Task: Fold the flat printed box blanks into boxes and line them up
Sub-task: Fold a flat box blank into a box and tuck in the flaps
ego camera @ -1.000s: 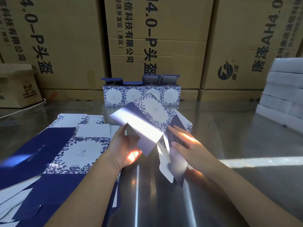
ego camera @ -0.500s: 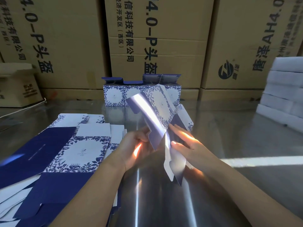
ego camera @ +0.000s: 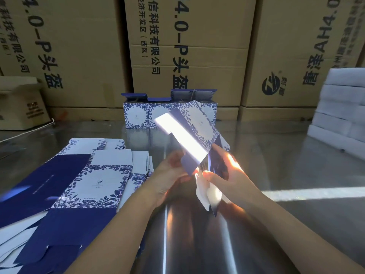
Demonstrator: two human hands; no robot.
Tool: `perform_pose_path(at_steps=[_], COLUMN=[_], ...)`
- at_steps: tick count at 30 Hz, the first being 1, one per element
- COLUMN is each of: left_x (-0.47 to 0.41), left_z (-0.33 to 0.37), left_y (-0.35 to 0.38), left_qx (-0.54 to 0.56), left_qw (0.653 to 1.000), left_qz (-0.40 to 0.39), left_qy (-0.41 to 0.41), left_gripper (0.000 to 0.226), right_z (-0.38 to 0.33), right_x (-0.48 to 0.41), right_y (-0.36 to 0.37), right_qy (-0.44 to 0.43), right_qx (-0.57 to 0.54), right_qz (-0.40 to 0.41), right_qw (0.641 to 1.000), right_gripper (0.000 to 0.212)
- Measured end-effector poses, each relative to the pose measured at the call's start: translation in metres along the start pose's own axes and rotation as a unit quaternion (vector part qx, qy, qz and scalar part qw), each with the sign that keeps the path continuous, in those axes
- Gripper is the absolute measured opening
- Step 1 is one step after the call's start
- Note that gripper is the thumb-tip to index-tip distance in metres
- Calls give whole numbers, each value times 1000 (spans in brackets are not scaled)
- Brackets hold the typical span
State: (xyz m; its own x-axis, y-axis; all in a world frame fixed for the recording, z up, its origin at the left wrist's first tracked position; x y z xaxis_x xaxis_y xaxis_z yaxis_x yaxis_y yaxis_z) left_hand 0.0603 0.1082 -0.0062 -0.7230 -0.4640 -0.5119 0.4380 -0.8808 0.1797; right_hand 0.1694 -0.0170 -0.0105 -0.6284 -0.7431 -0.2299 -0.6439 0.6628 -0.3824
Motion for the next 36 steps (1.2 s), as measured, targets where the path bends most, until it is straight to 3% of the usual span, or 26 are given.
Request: perform_pose_path(at_steps=[4, 8, 10, 20, 26, 36], left_x=[-1, -1, -1, 4, 9, 7], left_z=[-3, -7, -7, -6, -3, 5], left_y=[1, 3, 5, 16, 24, 28], left_qx=[-49, -47, -43, -132, -124, -139], left_qw=[999, 999, 999, 990, 989, 990], left_qz=[8, 23, 26, -36, -78, -12], left_qy=[5, -12, -9, -15, 2, 23], left_gripper=[38, 32, 34, 30, 32, 28], right_z=[-3, 3, 4, -3, -2, -7], right_x=[2, -1, -2, 1, 1, 4], right_y=[-4, -10, -11, -7, -9, -6], right_qy=[-44, 5, 12, -5, 27, 24], right_qx=[14, 46, 62, 86, 97, 54], right_qz=[62, 92, 91, 67, 65, 80], right_qw=[997, 995, 994, 994, 993, 995], right_gripper=[37, 65, 70, 55, 77, 69])
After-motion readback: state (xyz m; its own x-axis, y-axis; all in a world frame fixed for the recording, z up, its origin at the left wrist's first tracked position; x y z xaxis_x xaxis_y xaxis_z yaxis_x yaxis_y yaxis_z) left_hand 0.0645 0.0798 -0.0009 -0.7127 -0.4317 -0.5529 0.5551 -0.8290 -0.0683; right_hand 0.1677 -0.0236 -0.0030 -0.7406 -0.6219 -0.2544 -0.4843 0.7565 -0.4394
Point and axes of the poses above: each hand's wrist, its own x-axis away from the middle knuckle, its own y-axis out of the palm, z = x × y, the point moved 3 cm from there along -x, towards the middle knuckle, and after that the axes turned 15 degrees about y, right-handed, at the moved point
